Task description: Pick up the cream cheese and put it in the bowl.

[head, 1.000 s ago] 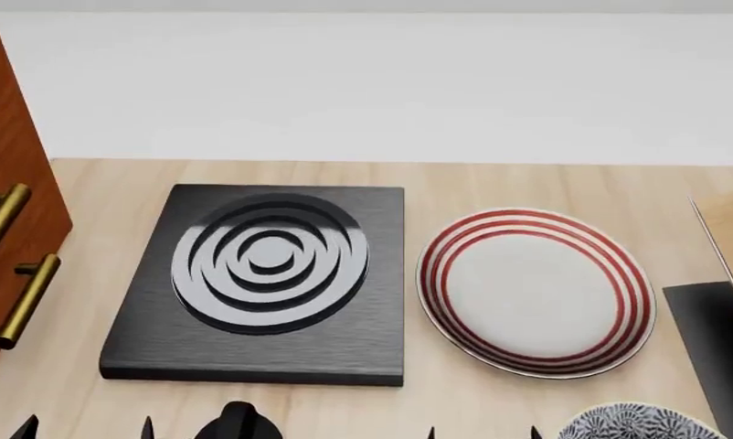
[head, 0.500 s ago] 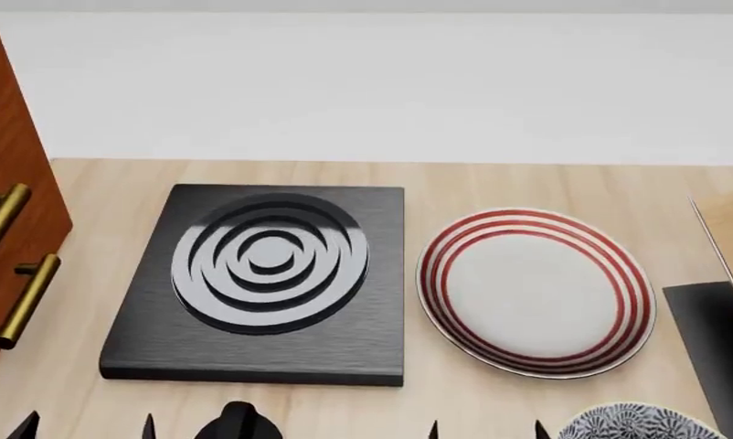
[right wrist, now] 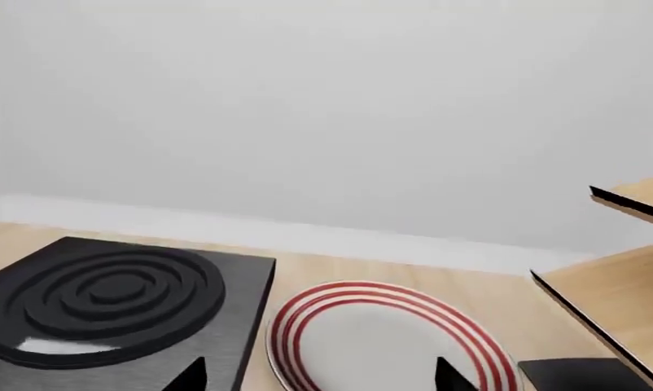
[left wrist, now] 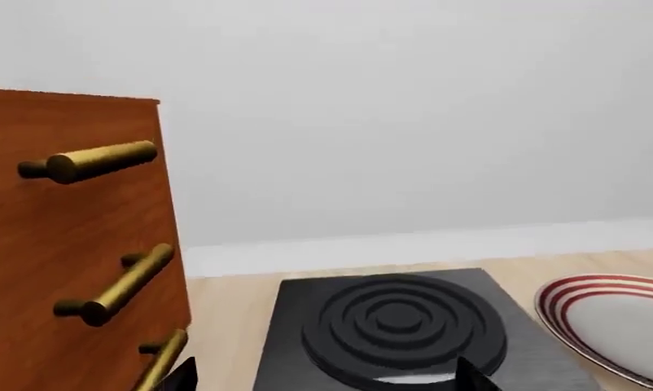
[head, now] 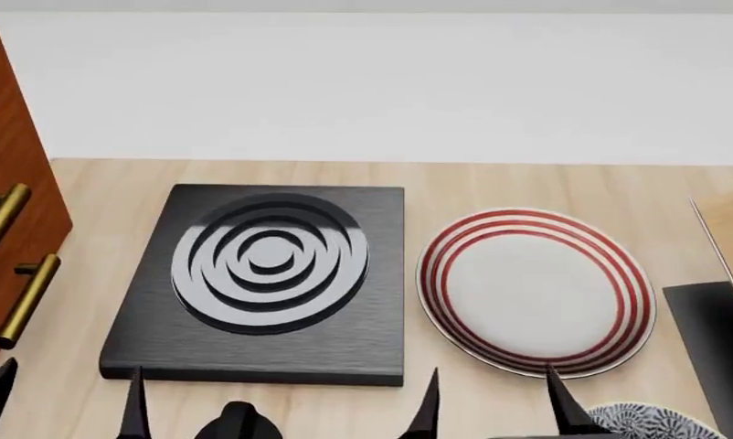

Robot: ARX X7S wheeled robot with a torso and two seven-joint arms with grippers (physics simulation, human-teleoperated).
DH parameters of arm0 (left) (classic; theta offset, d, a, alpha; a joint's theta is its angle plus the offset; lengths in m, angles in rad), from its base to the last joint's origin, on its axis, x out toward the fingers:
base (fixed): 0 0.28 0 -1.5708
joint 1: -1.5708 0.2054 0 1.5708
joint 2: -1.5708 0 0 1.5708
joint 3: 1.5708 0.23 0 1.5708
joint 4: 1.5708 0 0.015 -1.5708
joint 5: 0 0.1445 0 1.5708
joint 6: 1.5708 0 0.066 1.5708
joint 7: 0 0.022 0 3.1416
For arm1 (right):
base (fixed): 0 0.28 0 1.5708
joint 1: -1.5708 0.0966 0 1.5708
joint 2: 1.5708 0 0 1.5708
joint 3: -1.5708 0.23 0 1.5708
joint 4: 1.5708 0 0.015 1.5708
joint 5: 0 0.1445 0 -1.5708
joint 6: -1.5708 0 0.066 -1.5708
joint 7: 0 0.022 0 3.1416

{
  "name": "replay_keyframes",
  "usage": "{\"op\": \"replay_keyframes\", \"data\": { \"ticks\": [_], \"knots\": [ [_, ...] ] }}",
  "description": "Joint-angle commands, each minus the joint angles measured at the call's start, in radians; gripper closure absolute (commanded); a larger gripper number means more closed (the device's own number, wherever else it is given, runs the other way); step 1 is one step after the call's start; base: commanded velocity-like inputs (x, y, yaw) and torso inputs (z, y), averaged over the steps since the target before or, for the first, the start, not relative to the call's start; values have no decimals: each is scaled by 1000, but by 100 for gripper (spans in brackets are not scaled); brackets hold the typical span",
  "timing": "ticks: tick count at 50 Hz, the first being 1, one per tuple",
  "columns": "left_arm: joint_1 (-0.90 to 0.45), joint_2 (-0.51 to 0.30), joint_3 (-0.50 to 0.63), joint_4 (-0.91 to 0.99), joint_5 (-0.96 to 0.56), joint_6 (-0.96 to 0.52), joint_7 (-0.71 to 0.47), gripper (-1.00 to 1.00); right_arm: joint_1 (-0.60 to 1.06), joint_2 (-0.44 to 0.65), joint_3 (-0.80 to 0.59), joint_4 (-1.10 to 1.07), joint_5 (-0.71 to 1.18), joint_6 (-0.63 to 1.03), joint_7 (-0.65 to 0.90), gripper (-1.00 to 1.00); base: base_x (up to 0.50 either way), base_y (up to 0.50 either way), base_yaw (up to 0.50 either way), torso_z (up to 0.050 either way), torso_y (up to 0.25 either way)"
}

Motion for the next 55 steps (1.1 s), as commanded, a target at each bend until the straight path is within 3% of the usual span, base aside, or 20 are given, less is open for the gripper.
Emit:
{"op": "replay_keyframes", "data": {
  "ticks": [1,4,5,7,9,40,55],
  "knots": [
    [-15,-17,7,109,-3,-65,-14,-100,49,27,4,-141,13,129,11,-100,0,0,0,0,0],
    [-50,-31,-1,225,-24,-186,-35,-100,62,36,2,-183,11,168,17,-100,0,0,0,0,0],
    [-33,-29,1,195,-17,-141,-28,-100,69,39,6,-206,19,191,18,-100,0,0,0,0,0],
    [-52,-36,-16,252,-43,-195,-37,-100,77,44,7,-230,21,214,22,-100,0,0,0,0,0],
    [-33,-35,-10,231,-26,-142,-32,-100,88,46,10,-248,23,238,27,-100,0,0,0,0,0],
    [-40,-52,6,280,-7,-150,-50,-100,106,54,-5,-260,26,254,34,-100,0,0,0,0,0],
    [-42,-55,20,265,11,-135,-56,-100,103,63,-12,-272,20,252,40,-100,0,0,0,0,-188]
  ]
}}
